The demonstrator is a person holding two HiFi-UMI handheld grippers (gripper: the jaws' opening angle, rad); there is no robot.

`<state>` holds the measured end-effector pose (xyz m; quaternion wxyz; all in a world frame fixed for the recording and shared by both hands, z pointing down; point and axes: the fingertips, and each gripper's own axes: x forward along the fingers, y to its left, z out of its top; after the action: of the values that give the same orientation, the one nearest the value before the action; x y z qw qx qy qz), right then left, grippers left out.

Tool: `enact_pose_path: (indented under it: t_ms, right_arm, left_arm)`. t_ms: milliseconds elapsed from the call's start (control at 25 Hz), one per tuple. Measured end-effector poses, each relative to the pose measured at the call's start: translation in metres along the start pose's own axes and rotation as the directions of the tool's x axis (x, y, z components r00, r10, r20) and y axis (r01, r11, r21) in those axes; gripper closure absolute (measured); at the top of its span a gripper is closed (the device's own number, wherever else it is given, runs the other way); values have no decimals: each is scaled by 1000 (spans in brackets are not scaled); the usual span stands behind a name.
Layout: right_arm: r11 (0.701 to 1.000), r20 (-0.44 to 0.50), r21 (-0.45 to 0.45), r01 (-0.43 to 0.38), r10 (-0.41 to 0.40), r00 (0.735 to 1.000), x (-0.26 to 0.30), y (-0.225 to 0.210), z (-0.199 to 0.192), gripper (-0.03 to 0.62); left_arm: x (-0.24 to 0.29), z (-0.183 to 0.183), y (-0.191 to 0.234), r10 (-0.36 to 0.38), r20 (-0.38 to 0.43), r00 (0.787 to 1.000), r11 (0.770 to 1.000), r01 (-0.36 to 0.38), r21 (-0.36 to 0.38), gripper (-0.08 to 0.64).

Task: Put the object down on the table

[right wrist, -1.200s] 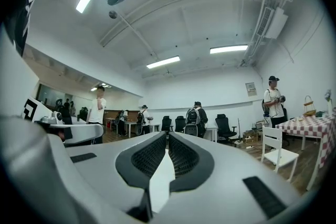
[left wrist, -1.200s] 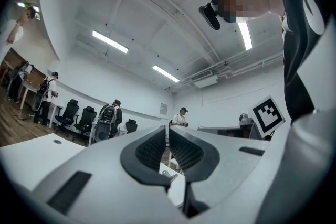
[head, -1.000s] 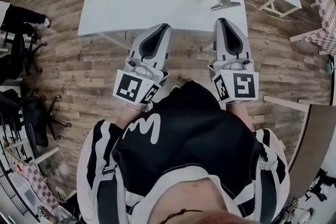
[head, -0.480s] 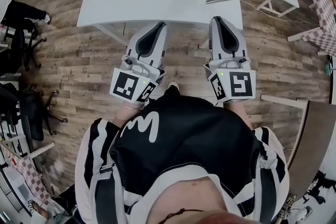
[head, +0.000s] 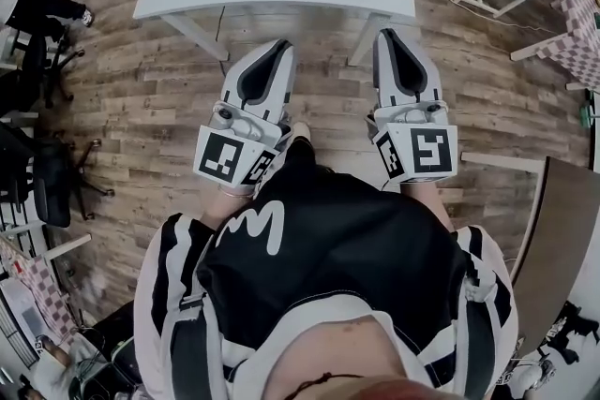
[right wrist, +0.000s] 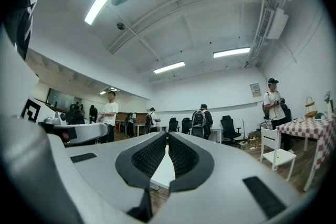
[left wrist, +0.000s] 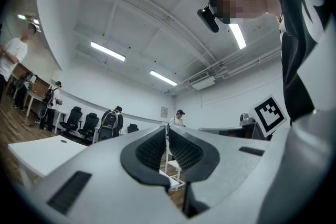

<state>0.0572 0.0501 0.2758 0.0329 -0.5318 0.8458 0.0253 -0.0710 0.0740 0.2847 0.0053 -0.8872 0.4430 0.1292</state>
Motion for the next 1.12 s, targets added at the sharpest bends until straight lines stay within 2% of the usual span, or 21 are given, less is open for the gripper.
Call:
enact_pose_path:
  t_ms: [160, 400, 600, 760, 920, 1120]
  right_arm:
    - [1000, 2, -4, -12, 12, 1000, -29, 2, 3, 565]
    - [1000, 22, -22, 5, -5, 1000, -50, 7, 9, 565]
    - [999, 47, -18, 45, -44, 998, -54, 12, 21, 574]
    - [999, 78, -31, 34, -31, 996, -51, 24, 24, 575]
    - [999, 43, -44, 31, -30, 999, -48, 36, 15, 575]
    - [999, 38, 17, 43, -44, 998, -43, 34, 14, 575]
  left_arm:
    - [-14, 3, -25, 14, 5, 1000, 1000, -14, 6, 538]
    - [-29, 5, -42, -7, -2, 1000, 1000, 7, 13, 538]
    - [-37, 18, -38, -10, 2, 1000, 1000, 10, 4, 538]
    - [-49, 32, -20, 18, 25, 1000, 999, -19, 31, 538]
    - [-64, 20, -13, 31, -7, 999, 999, -31, 6, 538]
    - [-67, 22, -4, 35, -9, 999, 999, -35, 10, 538]
